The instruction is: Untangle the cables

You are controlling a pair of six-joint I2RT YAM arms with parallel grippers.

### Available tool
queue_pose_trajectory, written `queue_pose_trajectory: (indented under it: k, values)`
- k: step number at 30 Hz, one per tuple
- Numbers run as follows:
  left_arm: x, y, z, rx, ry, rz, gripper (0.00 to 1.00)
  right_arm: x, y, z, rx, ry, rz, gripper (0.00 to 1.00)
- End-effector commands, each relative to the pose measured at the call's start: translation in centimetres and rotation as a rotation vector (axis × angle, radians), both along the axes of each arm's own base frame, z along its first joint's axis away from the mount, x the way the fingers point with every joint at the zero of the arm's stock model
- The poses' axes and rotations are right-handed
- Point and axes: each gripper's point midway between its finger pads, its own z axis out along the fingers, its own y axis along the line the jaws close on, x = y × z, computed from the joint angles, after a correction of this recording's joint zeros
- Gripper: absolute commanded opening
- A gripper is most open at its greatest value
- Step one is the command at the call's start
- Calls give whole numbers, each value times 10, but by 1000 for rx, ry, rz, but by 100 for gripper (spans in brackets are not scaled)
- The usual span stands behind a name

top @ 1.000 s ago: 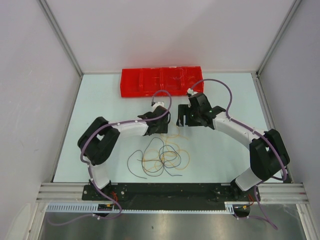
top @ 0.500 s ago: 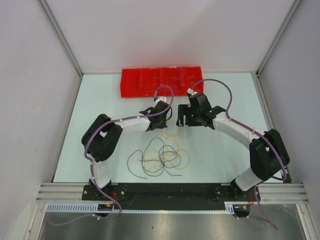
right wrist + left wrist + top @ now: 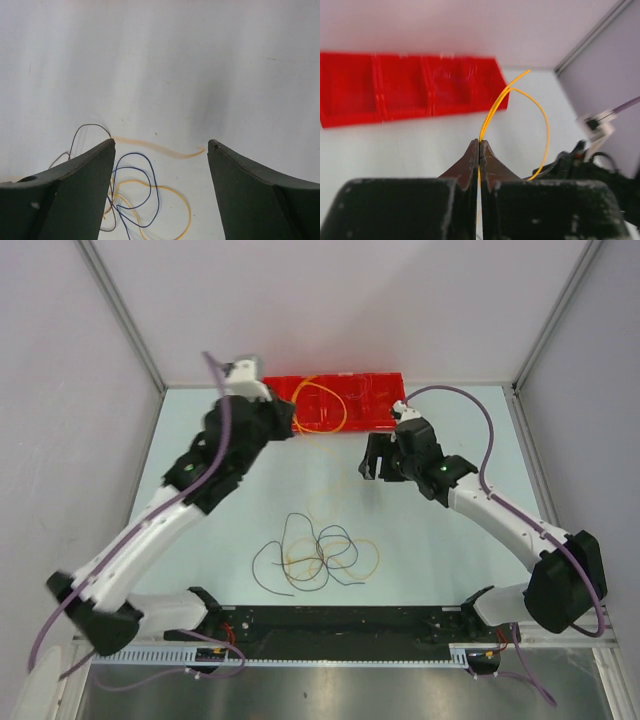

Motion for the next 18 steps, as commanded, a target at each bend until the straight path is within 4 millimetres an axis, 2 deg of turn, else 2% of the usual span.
queue_pose_trajectory:
  k: [1, 4, 5, 8, 9, 11, 12, 14, 15, 18]
  values:
    - [-29, 42, 49, -16, -118, 57, 0, 7, -4, 28, 45, -80, -53, 79]
    - [-40, 50, 42, -24, -123, 53, 0, 6, -2, 32, 60, -85, -49, 79]
    - [-41, 49, 25, -7, -99, 47, 0, 5, -2, 32, 62, -84, -51, 79]
    - [-43, 47, -2, -14, -61, 34, 0, 5, 0, 36, 79, -91, -46, 79]
    - [-45, 41, -26, -15, -17, 13, 0, 4, 1, 38, 86, -90, -40, 79]
    - [-46, 33, -49, -23, 24, -14, 0, 3, 2, 39, 92, -91, -33, 79]
    - [-48, 29, -75, -18, 74, -30, 0, 1, 2, 40, 96, -89, -29, 79]
    - [-48, 18, -88, -39, 93, -70, 0, 0, 3, 42, 102, -88, -27, 79]
    - [-47, 14, -105, -27, 128, -78, 0, -1, 3, 41, 102, -85, -24, 79]
    - [-43, 0, -121, -24, 163, -114, 0, -2, 2, 38, 96, -74, -25, 79]
